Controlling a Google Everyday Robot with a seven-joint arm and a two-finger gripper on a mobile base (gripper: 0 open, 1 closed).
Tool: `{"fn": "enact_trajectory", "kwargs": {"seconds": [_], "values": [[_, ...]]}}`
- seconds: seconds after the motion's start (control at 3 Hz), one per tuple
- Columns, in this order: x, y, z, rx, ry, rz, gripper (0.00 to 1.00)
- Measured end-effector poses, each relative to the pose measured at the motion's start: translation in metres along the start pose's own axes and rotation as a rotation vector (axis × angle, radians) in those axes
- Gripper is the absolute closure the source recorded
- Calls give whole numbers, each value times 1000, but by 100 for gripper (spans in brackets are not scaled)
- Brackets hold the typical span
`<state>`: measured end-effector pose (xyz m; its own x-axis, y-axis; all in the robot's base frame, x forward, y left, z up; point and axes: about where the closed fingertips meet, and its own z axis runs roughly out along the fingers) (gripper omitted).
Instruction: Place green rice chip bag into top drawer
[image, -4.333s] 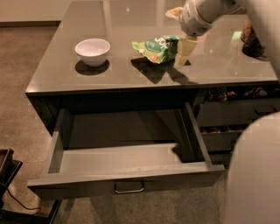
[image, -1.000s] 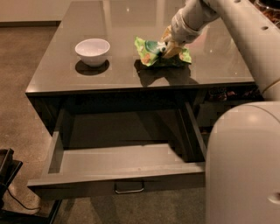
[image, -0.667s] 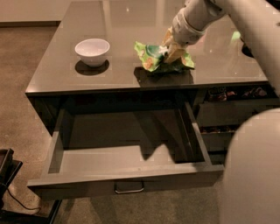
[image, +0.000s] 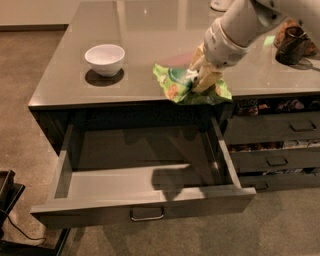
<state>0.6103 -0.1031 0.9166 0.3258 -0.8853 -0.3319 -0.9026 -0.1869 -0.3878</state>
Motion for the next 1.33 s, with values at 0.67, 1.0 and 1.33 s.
{"fn": "enact_trajectory", "kwargs": {"seconds": [0.67,1.0,1.33], "values": [[-1,19,10,-32,7,28,100],[-16,42,12,-22,4,102,100],[-37,69,24,-17,-15,175,100]]}}
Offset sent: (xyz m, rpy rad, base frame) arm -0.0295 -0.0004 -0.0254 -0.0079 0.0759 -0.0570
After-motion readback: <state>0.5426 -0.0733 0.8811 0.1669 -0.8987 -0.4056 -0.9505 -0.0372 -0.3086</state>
